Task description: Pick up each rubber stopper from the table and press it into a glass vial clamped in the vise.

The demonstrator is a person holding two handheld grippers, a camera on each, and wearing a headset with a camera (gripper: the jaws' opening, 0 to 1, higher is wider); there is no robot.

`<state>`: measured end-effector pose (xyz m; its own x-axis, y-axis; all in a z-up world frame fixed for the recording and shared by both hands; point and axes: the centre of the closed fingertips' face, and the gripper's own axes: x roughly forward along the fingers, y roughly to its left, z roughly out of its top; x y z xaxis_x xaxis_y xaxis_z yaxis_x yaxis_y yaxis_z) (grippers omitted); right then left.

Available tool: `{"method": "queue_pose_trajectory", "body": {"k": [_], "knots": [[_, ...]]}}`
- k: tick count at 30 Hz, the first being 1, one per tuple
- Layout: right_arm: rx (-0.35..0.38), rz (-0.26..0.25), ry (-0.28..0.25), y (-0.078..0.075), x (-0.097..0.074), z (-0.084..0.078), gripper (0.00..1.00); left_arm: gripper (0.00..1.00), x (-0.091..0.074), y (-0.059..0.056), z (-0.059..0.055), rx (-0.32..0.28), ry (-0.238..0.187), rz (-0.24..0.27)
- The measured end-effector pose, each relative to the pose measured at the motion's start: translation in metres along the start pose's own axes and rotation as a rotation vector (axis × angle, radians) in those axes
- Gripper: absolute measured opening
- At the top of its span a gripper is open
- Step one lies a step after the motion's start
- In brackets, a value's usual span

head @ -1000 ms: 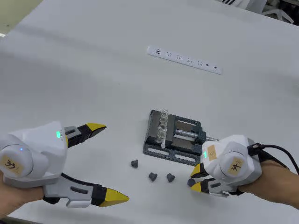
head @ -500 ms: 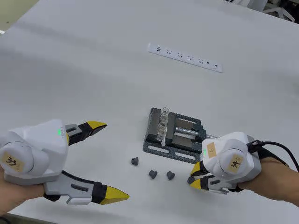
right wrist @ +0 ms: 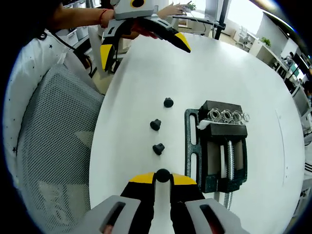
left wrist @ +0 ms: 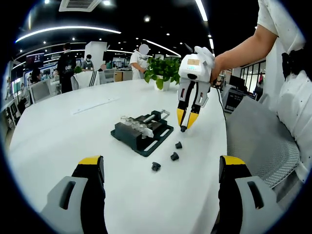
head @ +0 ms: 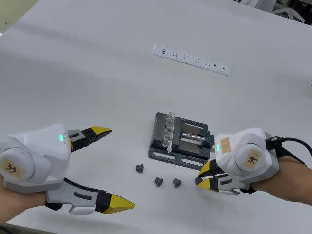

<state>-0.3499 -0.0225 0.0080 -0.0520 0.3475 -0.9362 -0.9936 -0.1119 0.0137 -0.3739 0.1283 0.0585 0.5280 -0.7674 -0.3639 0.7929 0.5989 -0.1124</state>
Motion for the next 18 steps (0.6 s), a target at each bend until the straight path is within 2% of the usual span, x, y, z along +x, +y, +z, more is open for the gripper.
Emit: {"method": "queue_pose_trajectory", "body": {"k": [10,18], "knots": [[0.011,-0.034,-0.062,-0.028,-0.022,0.029,0.06,0.98,-0.001,-0.002,0.003,0.007,-0.003,-0.008],[0.009,-0.061,-0.100,-0.058,-0.034,0.052,0.06,0.98,0.001,-0.003,0.003,0.008,-0.002,-0.010]]}}
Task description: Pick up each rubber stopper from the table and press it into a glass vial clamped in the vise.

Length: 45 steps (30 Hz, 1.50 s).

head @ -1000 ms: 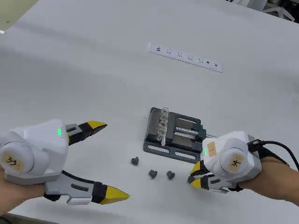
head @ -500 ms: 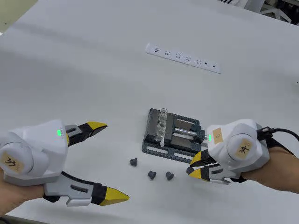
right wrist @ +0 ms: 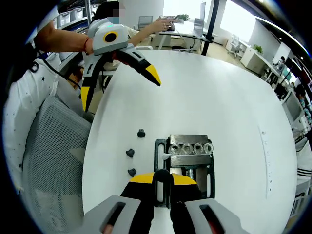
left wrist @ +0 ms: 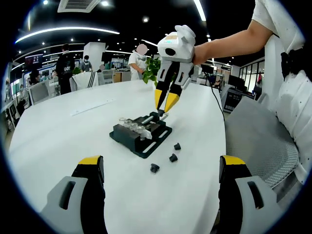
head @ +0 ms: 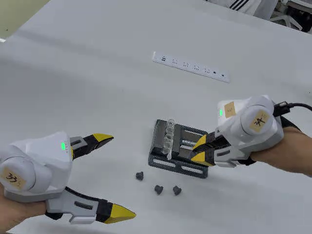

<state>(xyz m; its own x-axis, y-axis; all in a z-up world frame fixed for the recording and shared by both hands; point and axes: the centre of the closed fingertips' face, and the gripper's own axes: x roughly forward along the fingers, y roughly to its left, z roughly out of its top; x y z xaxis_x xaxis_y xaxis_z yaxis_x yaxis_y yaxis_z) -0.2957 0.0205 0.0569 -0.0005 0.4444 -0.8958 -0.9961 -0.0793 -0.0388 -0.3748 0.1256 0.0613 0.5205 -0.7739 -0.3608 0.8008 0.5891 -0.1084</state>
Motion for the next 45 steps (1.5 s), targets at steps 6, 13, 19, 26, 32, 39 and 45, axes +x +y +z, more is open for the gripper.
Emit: {"method": "queue_pose_trajectory", "body": {"k": [6,13,19,26,32,39,45], "knots": [[0.007,-0.021,-0.022,-0.025,-0.002,0.016,0.06,0.98,0.000,0.001,-0.002,0.002,0.005,0.000],[0.000,-0.038,-0.012,-0.047,0.002,0.026,0.06,0.98,0.000,0.003,-0.004,0.012,0.015,0.002],[0.007,-0.037,-0.006,-0.060,0.010,0.030,0.06,0.98,0.002,0.003,-0.005,0.016,0.017,0.004],[0.029,-0.021,-0.006,-0.071,0.022,0.032,0.06,0.98,0.002,0.006,-0.005,0.016,0.017,0.010],[0.047,-0.012,-0.002,-0.078,0.030,0.031,0.06,0.98,0.002,0.010,-0.006,0.009,0.017,0.015],[0.057,0.005,0.002,-0.083,0.038,0.030,0.06,0.98,0.006,0.013,-0.007,0.003,0.012,0.014],[0.063,0.011,0.006,-0.084,0.040,0.029,0.06,0.98,0.008,0.016,-0.008,-0.003,0.010,0.012]]}}
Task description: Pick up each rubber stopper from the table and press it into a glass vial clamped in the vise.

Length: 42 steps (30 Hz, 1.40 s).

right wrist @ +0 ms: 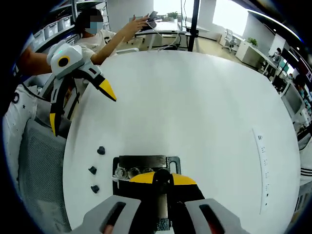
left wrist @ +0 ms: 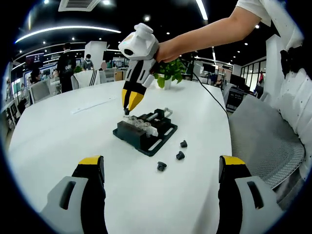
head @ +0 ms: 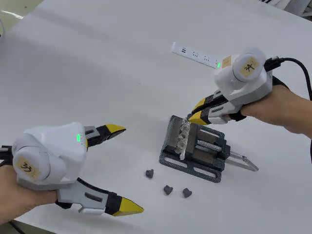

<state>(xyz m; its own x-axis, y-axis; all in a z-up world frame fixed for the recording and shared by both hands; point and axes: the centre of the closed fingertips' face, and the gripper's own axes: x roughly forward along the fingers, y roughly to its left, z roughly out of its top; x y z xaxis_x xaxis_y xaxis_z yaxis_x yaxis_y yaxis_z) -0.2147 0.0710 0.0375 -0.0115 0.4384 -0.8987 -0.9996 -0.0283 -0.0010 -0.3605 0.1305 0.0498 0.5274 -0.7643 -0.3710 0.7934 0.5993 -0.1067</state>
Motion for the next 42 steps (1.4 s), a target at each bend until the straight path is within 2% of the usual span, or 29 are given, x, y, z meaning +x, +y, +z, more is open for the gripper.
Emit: {"method": "queue_pose_trajectory", "body": {"k": [21,34,42], "knots": [[0.006,0.009,0.012,0.0010,0.0038,-0.0017,0.06,0.97,-0.0009,0.0019,-0.0017,-0.016,-0.009,0.005],[0.000,0.009,0.056,-0.0008,0.0054,-0.0004,0.05,0.97,-0.0018,0.0026,-0.0011,-0.024,-0.015,0.010],[-0.007,0.006,0.101,-0.0005,0.0069,0.0005,0.05,0.97,-0.0019,0.0058,-0.0010,-0.029,-0.019,0.015]]}}
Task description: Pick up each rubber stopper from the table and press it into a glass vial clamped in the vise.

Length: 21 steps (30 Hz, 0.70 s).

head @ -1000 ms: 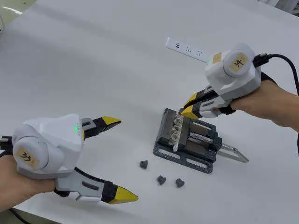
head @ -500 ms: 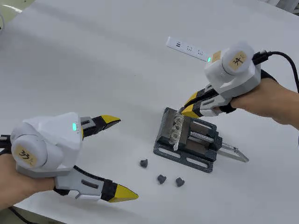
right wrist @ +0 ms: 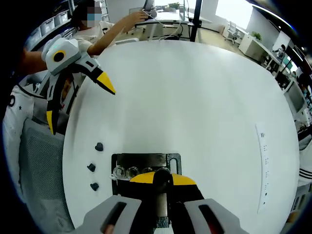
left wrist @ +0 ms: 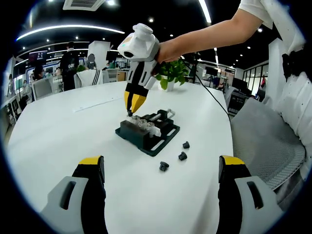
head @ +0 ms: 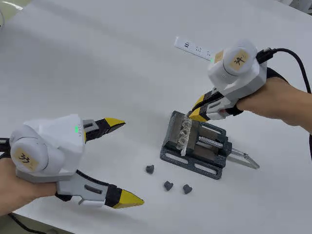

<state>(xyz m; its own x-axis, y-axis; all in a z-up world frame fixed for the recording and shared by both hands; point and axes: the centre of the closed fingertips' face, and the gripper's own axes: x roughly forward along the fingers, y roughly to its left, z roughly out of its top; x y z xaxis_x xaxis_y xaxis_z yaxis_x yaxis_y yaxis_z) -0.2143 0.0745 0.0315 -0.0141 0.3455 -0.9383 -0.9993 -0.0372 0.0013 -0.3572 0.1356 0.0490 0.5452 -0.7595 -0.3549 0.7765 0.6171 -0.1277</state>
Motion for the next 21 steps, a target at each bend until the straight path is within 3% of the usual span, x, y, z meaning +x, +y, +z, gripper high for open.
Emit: {"method": "queue_pose_trajectory", "body": {"k": [8,21], "knots": [[-0.026,-0.003,0.054,0.0026,0.0016,-0.0007,0.04,0.97,0.0008,-0.0014,-0.0002,-0.003,-0.004,-0.003],[-0.058,0.000,0.043,0.0022,0.0008,-0.0015,0.07,0.97,-0.0003,-0.0014,-0.0019,-0.007,0.000,-0.003]]}}
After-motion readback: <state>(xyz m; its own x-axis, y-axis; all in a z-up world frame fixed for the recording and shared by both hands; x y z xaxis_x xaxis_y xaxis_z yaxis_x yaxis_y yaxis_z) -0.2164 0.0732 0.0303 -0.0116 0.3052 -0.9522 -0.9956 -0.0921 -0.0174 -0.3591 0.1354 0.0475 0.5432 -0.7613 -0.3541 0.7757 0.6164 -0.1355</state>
